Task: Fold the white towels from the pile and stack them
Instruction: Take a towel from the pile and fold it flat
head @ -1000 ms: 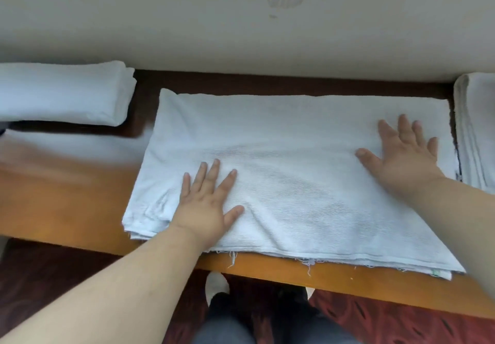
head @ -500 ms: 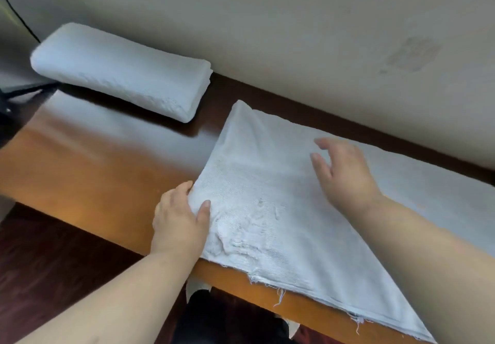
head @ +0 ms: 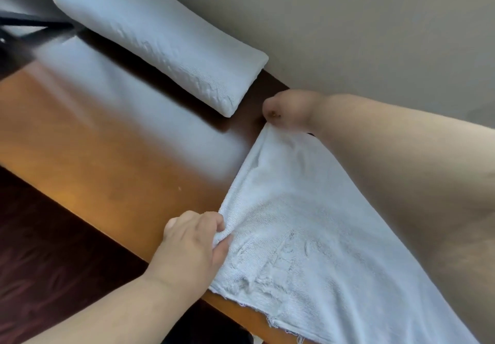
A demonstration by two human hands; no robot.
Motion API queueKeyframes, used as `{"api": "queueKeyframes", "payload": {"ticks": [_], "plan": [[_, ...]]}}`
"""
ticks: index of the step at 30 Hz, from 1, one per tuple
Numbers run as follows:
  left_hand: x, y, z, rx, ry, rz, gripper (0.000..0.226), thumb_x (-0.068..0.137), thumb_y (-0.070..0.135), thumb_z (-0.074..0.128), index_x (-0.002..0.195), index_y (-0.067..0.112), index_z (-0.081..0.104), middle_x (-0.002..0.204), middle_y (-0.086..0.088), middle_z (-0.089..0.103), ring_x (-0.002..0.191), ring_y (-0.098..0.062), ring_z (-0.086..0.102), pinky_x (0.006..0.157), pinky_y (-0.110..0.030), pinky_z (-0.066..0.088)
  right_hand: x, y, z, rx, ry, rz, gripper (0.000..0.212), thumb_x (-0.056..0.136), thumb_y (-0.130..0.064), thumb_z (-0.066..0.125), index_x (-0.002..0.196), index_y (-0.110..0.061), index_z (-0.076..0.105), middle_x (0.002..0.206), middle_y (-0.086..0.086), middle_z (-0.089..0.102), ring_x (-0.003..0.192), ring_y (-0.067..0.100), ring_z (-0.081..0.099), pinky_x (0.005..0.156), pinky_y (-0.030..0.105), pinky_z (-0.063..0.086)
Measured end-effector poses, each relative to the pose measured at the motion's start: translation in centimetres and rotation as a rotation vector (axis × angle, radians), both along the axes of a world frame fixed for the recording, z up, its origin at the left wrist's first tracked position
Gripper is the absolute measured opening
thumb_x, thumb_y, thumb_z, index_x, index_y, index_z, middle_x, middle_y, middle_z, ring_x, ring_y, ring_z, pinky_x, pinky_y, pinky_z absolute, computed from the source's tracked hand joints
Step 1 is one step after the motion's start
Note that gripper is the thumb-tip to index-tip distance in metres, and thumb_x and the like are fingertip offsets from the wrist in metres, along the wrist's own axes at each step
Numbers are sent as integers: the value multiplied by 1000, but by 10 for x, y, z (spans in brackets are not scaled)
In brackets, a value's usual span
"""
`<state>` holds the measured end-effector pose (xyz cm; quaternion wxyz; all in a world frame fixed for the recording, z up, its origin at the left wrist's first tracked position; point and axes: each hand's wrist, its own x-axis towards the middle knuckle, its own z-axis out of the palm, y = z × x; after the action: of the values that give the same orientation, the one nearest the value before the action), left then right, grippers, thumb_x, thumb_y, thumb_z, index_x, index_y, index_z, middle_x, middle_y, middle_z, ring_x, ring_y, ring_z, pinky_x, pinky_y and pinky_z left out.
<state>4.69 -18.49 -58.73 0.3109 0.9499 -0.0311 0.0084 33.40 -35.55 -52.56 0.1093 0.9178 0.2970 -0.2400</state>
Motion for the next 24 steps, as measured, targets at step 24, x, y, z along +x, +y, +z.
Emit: {"api": "queueKeyframes", "payload": {"ticks": [24], "plan": [[5, 7, 39, -47, 578, 153, 26, 88, 47, 59, 90, 31, 38, 72, 8, 51, 54, -11, 50, 46, -26, 31, -23, 6, 15, 14, -32, -292, 40, 95, -14, 52, 134, -15, 59, 128, 11, 61, 114, 33, 58, 87, 36, 48]]}}
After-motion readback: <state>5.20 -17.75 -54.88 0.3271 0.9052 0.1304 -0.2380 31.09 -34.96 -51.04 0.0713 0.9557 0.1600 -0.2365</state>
